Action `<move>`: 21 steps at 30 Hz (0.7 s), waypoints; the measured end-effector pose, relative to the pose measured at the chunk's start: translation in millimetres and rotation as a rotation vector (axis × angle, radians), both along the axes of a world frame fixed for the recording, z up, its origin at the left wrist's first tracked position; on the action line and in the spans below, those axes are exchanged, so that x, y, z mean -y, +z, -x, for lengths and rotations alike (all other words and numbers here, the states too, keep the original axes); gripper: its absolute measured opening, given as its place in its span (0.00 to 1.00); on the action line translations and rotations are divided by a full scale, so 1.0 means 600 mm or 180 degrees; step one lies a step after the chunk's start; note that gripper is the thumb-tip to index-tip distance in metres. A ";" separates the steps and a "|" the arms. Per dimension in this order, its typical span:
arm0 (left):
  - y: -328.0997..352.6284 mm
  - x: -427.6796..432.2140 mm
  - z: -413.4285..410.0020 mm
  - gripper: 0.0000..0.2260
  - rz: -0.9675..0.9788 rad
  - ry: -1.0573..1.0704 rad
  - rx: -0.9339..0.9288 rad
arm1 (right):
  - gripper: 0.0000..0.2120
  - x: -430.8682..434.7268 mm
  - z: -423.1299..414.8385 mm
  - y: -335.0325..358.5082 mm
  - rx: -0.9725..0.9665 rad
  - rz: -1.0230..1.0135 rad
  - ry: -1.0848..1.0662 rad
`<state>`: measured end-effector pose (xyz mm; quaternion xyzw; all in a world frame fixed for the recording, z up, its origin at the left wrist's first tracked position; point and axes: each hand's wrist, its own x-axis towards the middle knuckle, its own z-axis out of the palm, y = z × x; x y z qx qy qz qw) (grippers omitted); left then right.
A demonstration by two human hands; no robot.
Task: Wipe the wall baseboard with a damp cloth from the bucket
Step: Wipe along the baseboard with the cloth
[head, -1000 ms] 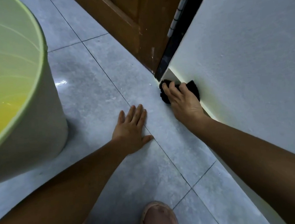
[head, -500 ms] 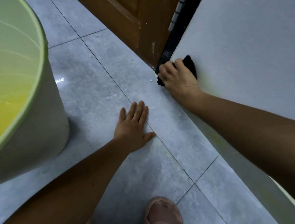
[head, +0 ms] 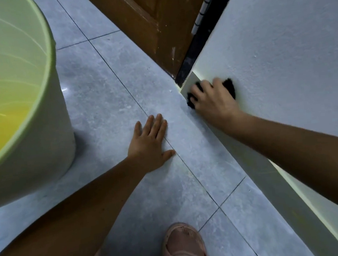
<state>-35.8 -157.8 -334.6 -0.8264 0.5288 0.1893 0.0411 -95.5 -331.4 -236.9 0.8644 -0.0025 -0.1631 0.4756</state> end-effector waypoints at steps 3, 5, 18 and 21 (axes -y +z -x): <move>0.002 0.000 0.001 0.39 -0.0041 0.0012 0.0031 | 0.17 0.000 -0.054 -0.006 0.0170 -0.0005 -0.0146; 0.003 0.001 0.001 0.39 -0.0053 0.0012 0.0032 | 0.21 -0.004 -0.056 -0.023 0.0152 0.0098 -0.0260; 0.003 0.001 -0.003 0.39 -0.0113 -0.0059 0.0057 | 0.21 0.007 0.120 -0.046 -0.0408 -0.0025 0.0171; 0.000 0.001 -0.002 0.39 -0.0101 -0.0054 0.0049 | 0.19 0.003 0.071 -0.038 -0.0126 -0.0062 0.0323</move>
